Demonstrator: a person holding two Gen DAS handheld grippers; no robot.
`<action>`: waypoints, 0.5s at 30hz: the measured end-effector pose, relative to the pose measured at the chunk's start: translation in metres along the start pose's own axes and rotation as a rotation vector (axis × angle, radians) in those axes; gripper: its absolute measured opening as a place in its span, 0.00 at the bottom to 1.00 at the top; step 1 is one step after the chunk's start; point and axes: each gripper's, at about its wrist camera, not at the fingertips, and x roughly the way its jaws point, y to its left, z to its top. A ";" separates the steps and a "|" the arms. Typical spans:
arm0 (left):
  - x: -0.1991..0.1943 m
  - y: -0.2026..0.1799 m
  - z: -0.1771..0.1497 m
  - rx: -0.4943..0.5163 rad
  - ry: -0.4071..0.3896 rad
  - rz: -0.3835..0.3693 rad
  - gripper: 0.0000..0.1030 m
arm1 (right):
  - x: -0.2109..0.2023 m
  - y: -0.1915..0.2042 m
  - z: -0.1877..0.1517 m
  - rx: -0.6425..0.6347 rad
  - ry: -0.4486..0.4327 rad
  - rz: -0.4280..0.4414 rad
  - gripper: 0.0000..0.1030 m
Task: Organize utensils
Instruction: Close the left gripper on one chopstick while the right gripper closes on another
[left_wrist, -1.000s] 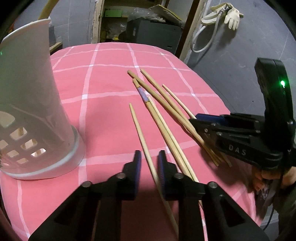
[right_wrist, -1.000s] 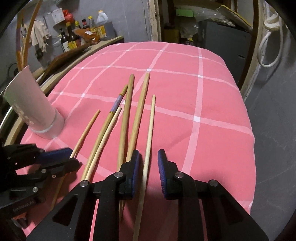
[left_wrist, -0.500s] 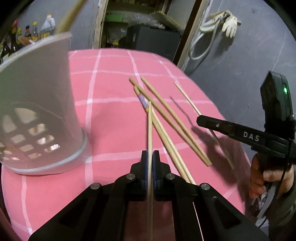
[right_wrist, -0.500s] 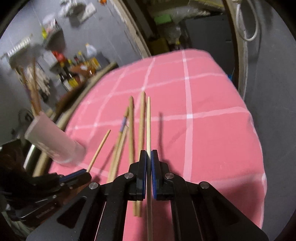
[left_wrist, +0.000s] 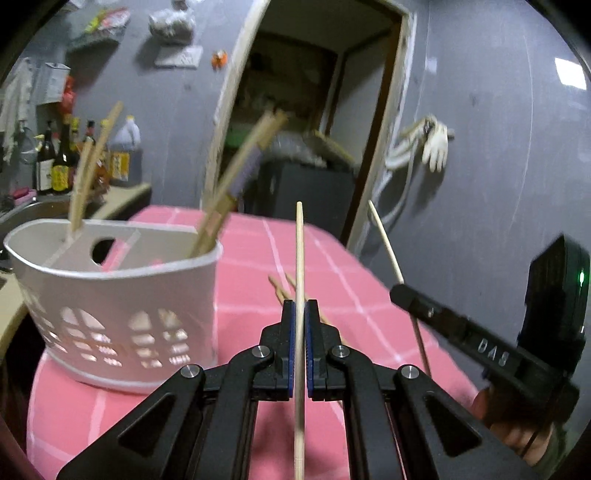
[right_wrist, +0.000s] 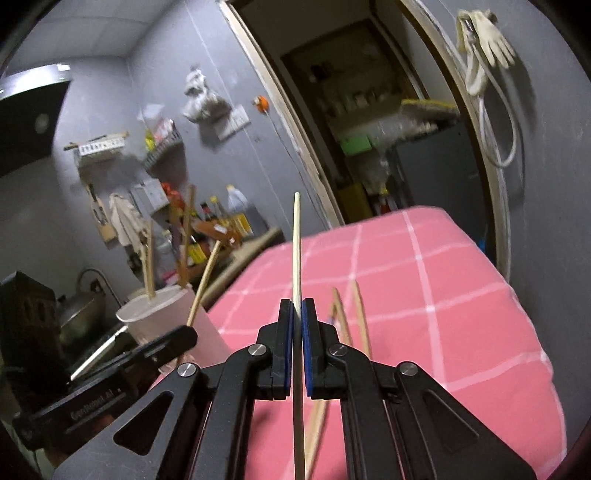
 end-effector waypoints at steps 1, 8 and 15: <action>-0.005 0.003 0.003 -0.012 -0.026 -0.002 0.03 | -0.002 0.005 0.002 -0.007 -0.026 0.010 0.03; -0.037 0.027 0.022 -0.044 -0.175 0.007 0.03 | -0.004 0.030 0.015 -0.015 -0.154 0.081 0.03; -0.061 0.048 0.034 -0.056 -0.245 -0.003 0.03 | 0.012 0.055 0.021 -0.026 -0.181 0.146 0.03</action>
